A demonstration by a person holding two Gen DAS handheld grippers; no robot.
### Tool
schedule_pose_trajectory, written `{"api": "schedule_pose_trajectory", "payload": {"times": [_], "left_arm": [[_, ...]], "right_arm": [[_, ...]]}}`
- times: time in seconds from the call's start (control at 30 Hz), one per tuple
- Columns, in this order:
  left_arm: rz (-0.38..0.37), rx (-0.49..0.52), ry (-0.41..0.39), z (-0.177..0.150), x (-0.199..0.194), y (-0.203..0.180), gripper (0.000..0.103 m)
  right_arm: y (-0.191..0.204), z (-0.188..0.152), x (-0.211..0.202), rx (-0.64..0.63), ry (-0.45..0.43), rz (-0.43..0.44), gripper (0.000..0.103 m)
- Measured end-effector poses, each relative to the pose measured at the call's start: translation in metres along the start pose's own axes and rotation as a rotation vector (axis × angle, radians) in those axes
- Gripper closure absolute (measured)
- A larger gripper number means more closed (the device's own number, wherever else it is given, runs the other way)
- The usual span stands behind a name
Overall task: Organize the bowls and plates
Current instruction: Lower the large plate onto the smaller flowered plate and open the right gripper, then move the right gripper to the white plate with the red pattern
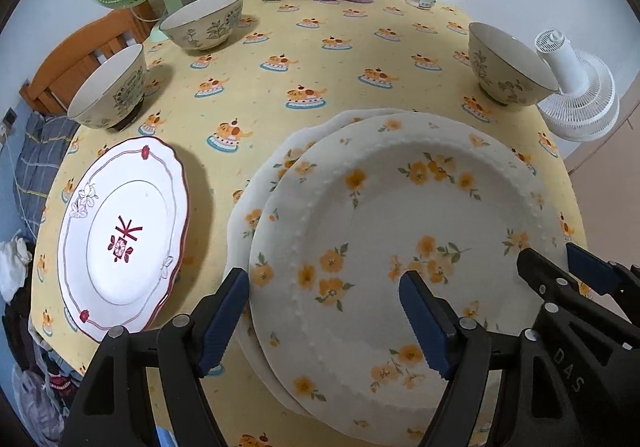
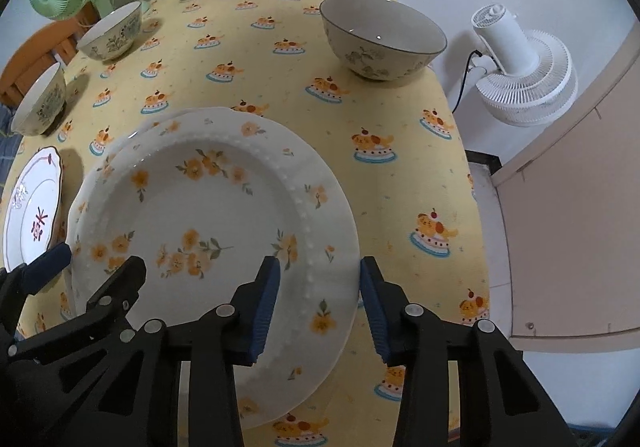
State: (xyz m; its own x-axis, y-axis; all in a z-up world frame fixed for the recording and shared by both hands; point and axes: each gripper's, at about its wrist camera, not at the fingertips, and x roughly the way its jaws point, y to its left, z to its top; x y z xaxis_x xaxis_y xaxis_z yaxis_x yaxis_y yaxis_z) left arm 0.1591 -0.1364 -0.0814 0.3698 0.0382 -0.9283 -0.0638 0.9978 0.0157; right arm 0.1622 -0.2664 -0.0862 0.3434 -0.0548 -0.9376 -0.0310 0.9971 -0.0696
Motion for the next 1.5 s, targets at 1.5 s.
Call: {"api": "schedule_pose_trajectory", "payload": {"times": [1.5], "left_arm": [[-0.123, 0.059, -0.088, 0.034, -0.052, 0.135, 0.005]], "right_arm": [[0.112, 0.032, -0.075, 0.085, -0.128, 0.090, 0.027]]}}
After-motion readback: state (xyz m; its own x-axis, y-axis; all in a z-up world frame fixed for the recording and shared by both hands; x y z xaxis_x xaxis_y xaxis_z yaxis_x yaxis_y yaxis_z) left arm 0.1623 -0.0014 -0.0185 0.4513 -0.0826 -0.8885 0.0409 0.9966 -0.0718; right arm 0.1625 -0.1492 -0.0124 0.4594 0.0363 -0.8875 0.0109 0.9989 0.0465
